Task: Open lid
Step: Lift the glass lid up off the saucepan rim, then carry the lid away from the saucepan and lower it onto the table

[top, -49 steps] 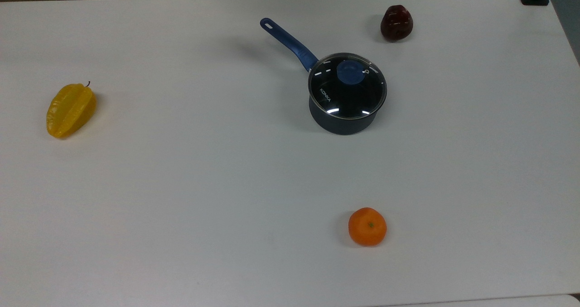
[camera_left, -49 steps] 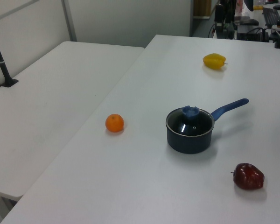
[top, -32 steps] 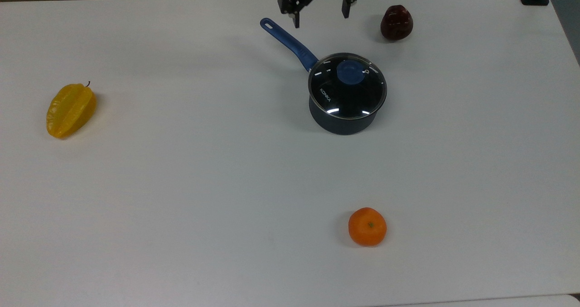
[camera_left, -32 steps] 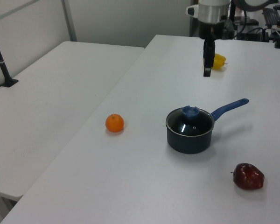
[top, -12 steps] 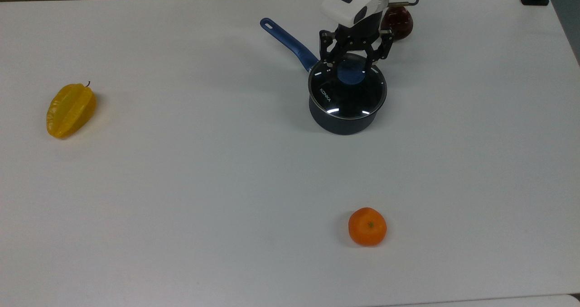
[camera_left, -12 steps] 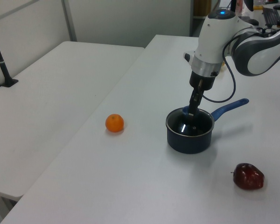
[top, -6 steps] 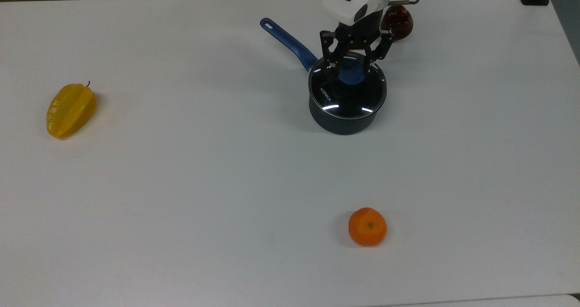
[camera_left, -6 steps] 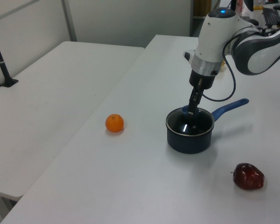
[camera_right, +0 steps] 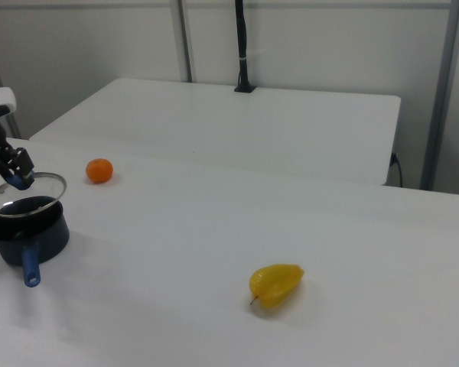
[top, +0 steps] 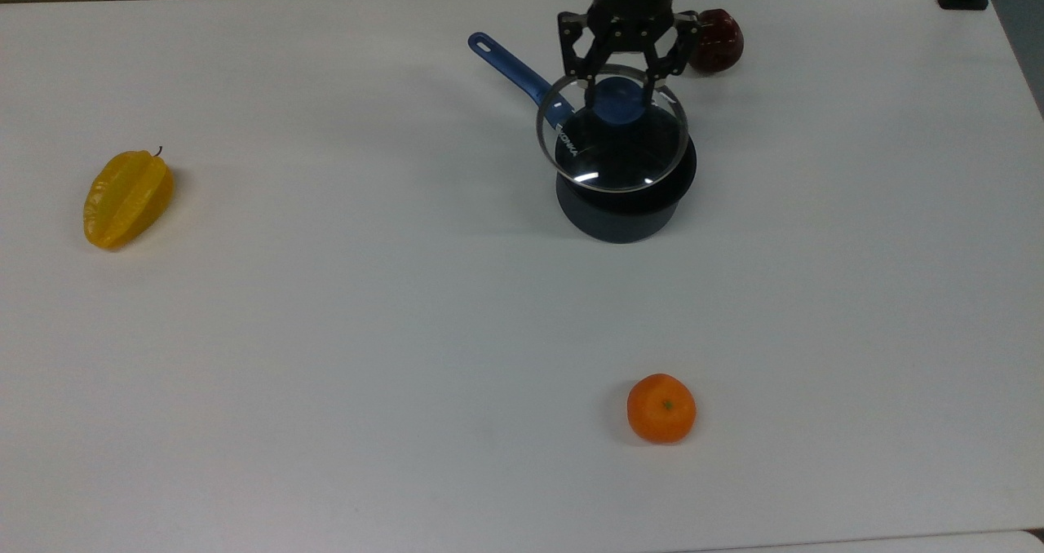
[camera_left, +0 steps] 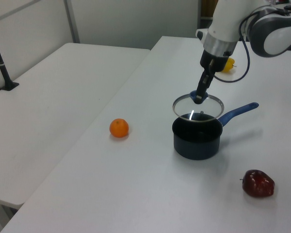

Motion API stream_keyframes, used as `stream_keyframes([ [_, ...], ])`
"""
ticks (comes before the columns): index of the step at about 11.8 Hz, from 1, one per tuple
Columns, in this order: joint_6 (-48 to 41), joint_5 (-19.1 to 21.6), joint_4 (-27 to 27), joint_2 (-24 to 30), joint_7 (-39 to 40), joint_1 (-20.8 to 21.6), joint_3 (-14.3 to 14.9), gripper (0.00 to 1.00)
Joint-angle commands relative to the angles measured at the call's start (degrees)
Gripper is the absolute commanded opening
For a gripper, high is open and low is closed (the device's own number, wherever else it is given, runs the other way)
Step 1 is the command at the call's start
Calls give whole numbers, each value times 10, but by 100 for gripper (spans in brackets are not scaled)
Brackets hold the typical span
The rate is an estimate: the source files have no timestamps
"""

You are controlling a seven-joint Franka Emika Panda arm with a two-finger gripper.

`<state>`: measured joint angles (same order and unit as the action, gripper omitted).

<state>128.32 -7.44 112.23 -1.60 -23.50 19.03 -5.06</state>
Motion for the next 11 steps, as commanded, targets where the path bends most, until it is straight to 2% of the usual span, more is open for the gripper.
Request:
stream_keyframes([
  [1,-22,-9,-14,14,-6,-49,5,34],
  [6,-16,-11,-15,9,48,-165,9,34],
  [9,-13,-12,-14,-13,68,-194,9,34],
  [11,24,-13,-5,-31,76,-215,9,34],
])
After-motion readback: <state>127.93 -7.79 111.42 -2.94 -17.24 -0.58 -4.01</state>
